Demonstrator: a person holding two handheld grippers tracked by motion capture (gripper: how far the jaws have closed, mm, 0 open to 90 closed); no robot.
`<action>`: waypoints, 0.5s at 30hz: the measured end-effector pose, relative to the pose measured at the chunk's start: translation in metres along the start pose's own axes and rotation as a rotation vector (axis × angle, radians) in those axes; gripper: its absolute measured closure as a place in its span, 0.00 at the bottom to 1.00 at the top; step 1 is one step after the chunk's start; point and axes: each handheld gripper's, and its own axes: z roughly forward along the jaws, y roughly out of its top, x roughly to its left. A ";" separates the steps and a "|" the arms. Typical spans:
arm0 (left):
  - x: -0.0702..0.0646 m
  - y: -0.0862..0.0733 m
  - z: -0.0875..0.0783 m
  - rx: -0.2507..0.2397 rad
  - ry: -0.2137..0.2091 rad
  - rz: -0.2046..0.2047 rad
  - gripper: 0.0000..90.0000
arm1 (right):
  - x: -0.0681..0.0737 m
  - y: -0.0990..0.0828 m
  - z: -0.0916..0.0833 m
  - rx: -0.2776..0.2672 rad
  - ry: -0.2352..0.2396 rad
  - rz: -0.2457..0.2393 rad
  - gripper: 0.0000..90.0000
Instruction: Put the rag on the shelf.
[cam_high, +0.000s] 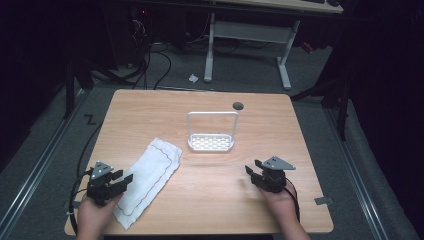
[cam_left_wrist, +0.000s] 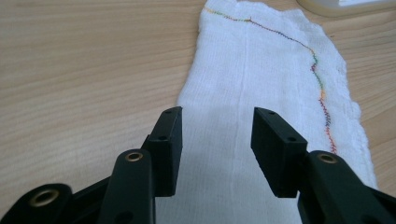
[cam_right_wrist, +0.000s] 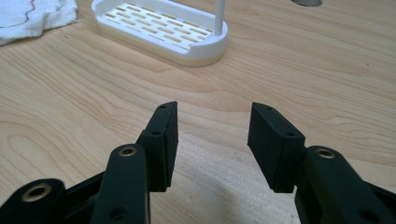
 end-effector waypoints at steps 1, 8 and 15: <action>0.000 -0.001 -0.002 0.005 0.003 0.004 0.60 | 0.001 0.000 0.000 0.005 0.000 -0.007 0.59; 0.006 -0.006 -0.006 -0.006 -0.018 -0.010 0.59 | 0.002 0.000 -0.001 0.012 -0.003 -0.006 0.59; 0.007 -0.008 -0.008 0.004 -0.050 -0.015 0.58 | 0.003 -0.001 0.004 0.026 -0.002 0.007 0.59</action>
